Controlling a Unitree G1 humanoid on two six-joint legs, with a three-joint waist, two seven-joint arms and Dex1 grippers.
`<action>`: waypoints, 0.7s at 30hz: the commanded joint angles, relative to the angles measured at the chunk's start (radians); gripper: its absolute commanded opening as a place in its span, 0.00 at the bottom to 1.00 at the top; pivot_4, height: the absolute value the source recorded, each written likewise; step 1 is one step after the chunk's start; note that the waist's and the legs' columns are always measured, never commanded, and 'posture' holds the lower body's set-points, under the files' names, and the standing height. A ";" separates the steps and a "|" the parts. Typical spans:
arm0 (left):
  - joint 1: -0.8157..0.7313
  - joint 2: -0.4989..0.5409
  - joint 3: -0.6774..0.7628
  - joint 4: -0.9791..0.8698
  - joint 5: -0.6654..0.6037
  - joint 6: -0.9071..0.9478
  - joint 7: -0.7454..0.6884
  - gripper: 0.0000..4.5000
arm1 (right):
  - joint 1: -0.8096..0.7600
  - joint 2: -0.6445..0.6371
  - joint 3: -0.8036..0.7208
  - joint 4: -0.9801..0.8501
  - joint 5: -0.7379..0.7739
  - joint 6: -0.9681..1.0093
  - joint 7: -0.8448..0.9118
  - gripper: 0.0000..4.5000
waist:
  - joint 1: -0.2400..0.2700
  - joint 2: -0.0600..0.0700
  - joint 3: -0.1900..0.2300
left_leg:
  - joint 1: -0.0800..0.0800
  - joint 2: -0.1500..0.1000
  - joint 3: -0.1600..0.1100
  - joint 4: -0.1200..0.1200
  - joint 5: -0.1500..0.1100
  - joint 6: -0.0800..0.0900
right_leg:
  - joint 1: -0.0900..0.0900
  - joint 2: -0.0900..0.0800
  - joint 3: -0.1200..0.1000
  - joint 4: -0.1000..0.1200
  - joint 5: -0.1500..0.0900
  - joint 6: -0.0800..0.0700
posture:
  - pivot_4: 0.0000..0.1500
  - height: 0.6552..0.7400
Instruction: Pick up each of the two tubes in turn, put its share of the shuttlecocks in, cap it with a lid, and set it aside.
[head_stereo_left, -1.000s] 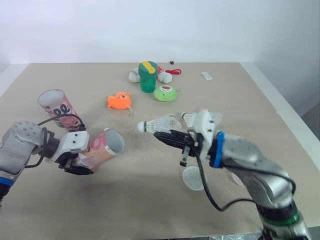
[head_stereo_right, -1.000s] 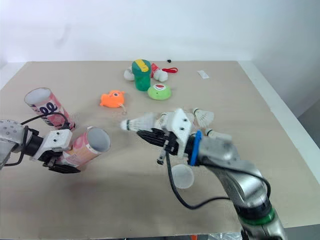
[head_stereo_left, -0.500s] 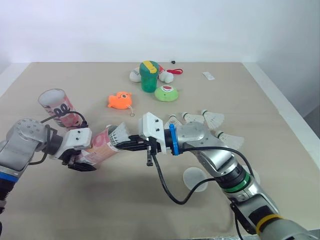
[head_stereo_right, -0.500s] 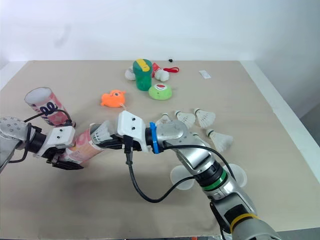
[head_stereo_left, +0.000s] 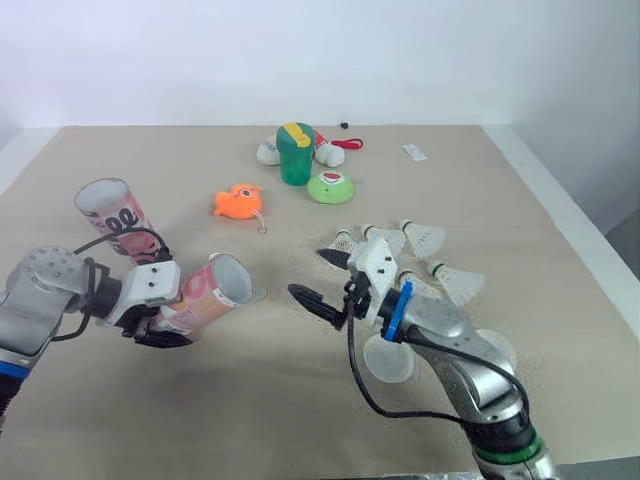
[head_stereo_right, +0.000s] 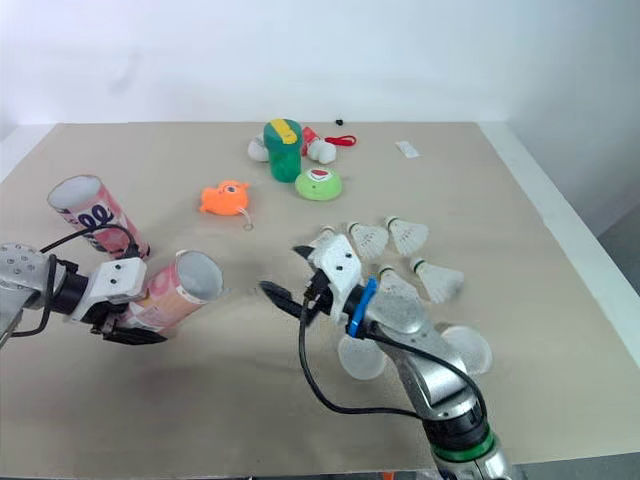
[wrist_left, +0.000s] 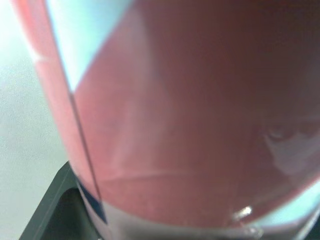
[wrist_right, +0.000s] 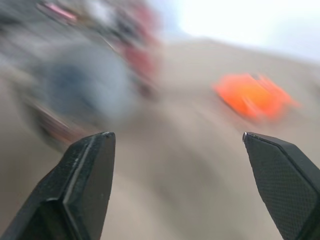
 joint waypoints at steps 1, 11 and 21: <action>0.004 0.000 -0.004 -0.007 -0.002 0.005 -0.005 0.71 | 0.007 0.025 0.001 0.006 -0.039 0.021 -0.074 1.00 | 0.000 0.000 0.000 | 0.000 0.000 0.000 0.000 0.000 0.000 | 0.000 0.000 0.000 0.000 0.000 0.000 | 1.00 1.00; -0.025 -0.018 -0.019 0.000 0.003 0.003 -0.008 0.71 | -0.138 0.206 -0.093 0.271 -0.084 0.011 -0.272 1.00 | 0.000 0.000 0.000 | 0.000 0.000 0.001 0.000 0.000 0.000 | 0.000 0.000 0.001 0.000 0.000 0.001 | 1.00 1.00; -0.004 -0.009 0.000 -0.021 -0.006 0.018 0.003 0.71 | -0.215 0.307 -0.156 0.431 -0.069 -0.040 -0.328 1.00 | -0.002 0.000 0.000 | 0.000 0.000 0.000 -0.001 0.000 0.000 | 0.000 0.000 0.001 0.000 0.000 0.000 | 1.00 1.00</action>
